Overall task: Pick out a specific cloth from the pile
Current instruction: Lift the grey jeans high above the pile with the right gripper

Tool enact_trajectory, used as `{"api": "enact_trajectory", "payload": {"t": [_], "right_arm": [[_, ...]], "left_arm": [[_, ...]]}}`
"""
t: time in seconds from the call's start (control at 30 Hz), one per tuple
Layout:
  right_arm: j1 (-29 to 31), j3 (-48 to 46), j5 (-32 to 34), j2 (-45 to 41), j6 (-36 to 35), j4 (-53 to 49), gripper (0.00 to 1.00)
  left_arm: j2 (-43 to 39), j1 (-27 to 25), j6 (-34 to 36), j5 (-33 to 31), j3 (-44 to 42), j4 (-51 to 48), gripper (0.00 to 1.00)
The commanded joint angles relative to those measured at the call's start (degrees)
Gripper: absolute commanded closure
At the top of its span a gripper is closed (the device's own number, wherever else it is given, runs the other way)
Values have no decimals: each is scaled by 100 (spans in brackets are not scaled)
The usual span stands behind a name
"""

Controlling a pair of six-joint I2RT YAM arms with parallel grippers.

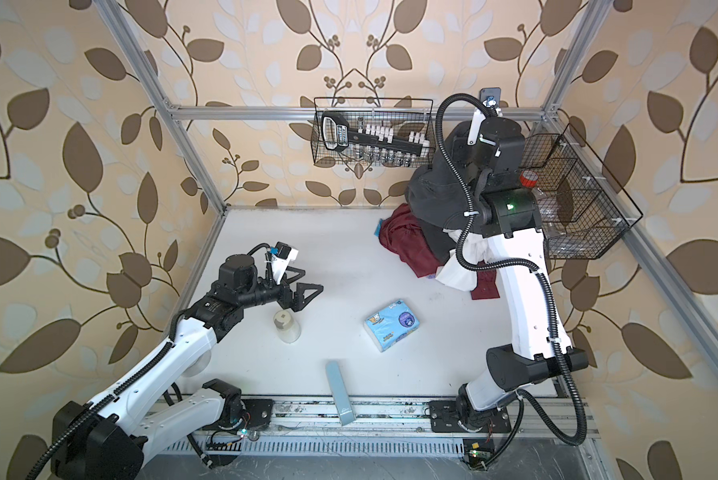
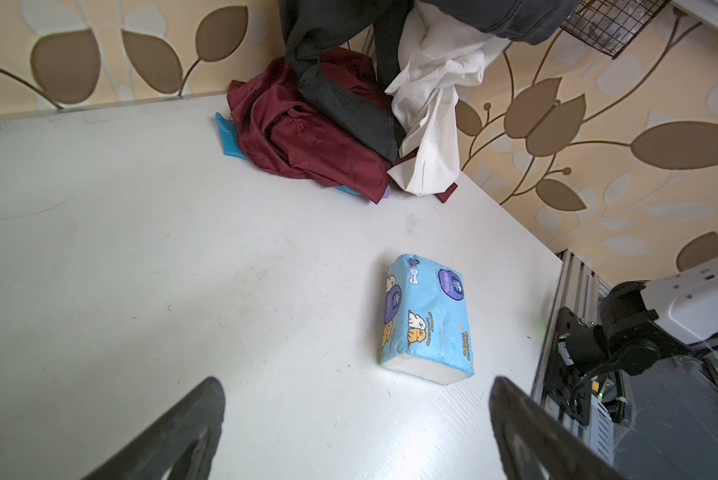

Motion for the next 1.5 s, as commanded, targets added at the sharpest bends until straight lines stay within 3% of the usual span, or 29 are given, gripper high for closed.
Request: {"api": "enact_trajectory", "payload": {"t": [0.0, 0.3, 0.57, 0.87, 1.07, 1.17, 1.37, 1.4, 1.47], "right_arm": [[-59, -215, 489, 61, -349, 590, 100], [-286, -1183, 854, 739, -518, 887, 100], [-274, -634, 872, 1991, -435, 986, 100], [17, -771, 437, 3214, -474, 1259, 100], [179, -673, 24, 4216, -316, 707, 100], [184, -736, -450, 4363, -44, 378, 89], [211, -1335, -1033, 4192, 238, 63, 91], [216, -1472, -1077, 4116, 263, 71, 98], [218, -1856, -1094, 3919, 347, 169, 100]], "left_arm": [[-74, -63, 130, -26, 65, 84, 1], [39, -63, 182, -112, 78, 24, 1], [175, -63, 269, -215, 91, -36, 1], [306, -63, 361, -351, 153, -163, 1], [269, -63, 360, -369, 129, -123, 1], [260, -63, 350, -378, 118, -119, 1], [235, -63, 345, -353, 123, -119, 1], [225, -63, 338, -343, 118, -110, 1], [194, -63, 324, -338, 100, -86, 1]]}}
